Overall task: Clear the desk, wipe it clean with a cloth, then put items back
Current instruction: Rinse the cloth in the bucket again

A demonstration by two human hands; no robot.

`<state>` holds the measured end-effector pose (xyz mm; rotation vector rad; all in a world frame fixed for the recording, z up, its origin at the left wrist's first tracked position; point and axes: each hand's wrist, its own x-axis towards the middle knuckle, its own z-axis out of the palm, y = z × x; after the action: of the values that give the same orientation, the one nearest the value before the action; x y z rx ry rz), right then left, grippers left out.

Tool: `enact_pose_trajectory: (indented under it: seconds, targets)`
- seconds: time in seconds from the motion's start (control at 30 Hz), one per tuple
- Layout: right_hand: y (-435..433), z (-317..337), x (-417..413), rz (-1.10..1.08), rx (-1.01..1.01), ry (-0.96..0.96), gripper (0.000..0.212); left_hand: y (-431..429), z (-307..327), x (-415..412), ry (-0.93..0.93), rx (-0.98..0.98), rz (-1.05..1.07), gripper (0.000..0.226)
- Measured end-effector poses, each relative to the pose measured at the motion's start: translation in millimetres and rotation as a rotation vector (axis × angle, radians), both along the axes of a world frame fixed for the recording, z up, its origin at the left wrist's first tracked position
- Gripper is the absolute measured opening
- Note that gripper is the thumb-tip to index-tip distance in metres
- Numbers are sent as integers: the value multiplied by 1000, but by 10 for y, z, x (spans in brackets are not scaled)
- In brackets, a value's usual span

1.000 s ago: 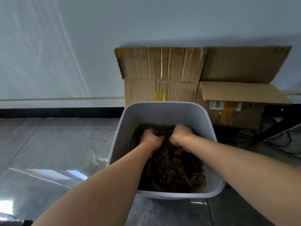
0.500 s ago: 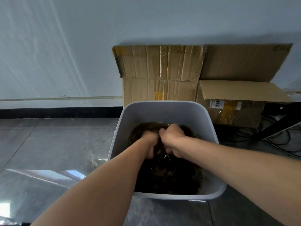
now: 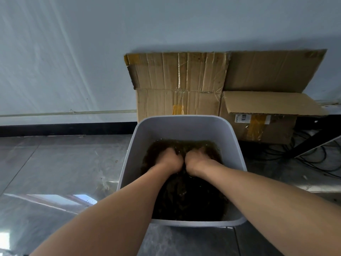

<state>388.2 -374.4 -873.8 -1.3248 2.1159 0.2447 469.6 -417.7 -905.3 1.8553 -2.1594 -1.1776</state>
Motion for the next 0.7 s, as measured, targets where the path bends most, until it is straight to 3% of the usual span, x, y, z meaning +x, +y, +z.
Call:
enact_pose_trajectory:
  seconds: [0.13, 0.23, 0.3, 0.47, 0.6, 0.7]
  targets:
    - [-24, -55, -27, 31, 28, 6, 34, -23, -84, 81, -141, 62, -86, 38]
    - [-13, -38, -31, -120, -70, -139, 6, 24, -4, 57, 44, 374, -1, 29]
    - [-17, -12, 3, -253, -187, -215, 9, 55, 52, 9, 211, 559, 166, 36]
    - [8, 237, 172, -365, -332, -324, 27, -39, 132, 11, 481, 495, 523, 33]
    - [-10, 218, 119, -423, -447, -275, 25, 4, 250, 28, 569, 657, 386, 40]
    - [-1, 210, 26, -381, -410, -205, 30, -24, 247, 14, 551, 704, 334, 38]
